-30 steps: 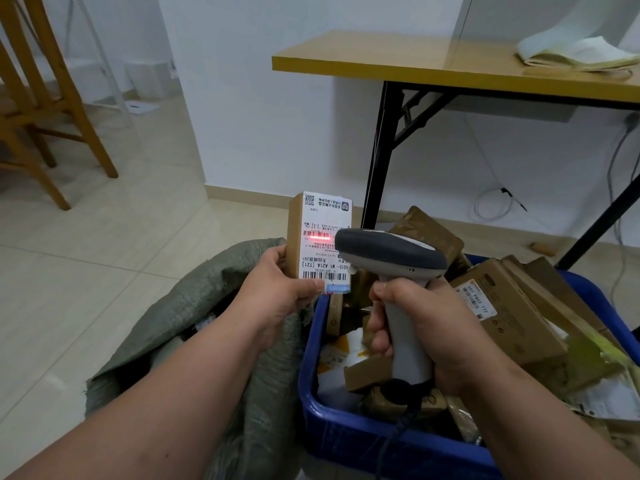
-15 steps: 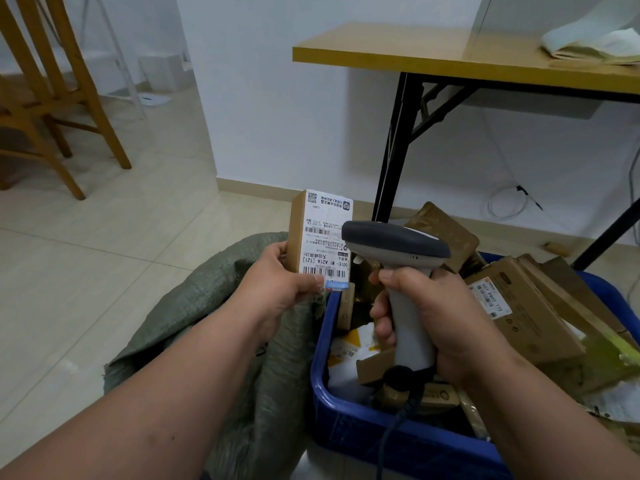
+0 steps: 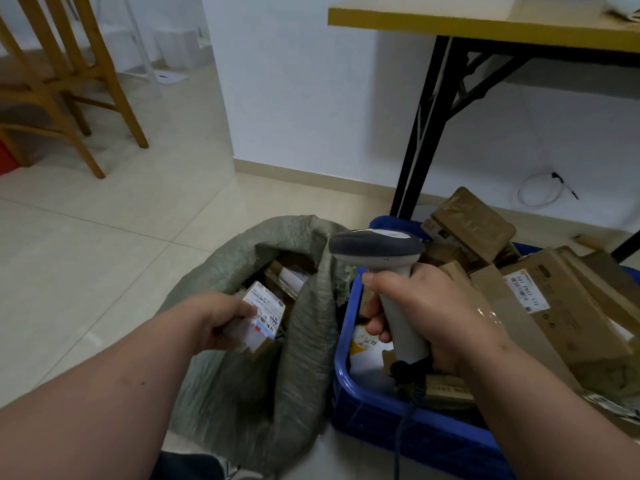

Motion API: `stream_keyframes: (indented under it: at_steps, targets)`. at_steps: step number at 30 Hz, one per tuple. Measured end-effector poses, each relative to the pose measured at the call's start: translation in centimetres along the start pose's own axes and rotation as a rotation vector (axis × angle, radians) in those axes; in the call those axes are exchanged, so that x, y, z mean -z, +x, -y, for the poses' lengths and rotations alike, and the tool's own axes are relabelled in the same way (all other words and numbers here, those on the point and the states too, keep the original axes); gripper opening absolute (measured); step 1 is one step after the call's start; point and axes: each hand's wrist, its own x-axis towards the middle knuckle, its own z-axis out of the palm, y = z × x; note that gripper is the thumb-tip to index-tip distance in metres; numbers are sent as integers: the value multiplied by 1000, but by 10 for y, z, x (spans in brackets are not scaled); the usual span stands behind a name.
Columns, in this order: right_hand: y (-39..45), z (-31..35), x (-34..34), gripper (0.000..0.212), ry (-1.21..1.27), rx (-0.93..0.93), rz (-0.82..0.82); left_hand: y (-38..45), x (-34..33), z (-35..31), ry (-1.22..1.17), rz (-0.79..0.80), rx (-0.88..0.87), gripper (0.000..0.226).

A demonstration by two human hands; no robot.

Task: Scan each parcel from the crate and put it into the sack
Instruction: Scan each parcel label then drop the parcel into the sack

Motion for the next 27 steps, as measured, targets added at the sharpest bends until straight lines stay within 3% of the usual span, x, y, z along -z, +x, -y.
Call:
stream_keyframes:
  at_steps: [6,9,11,17,20,27]
  targets:
    - [18,-10,-2,19,-15,-29,2,30,-11,-10,-226,-105,-82,25]
    - [23,-11,4,20,-7,-42,-29,39,-18,-16,-285,-89,-114,47]
    - [25,-9,8,20,10,-44,-61,40,-21,-19,-197,-76,-159,62]
    - [12,1,30,19,53,-12,-157,12,-47,-41,73,-2,-427,50]
    - [0,2,48,20,44,-10,-213,-16,-67,-49,155,99,-559,54]
    - [-27,-7,90,26,17,-38,-267,-66,-127,-44,652,332,-762,75]
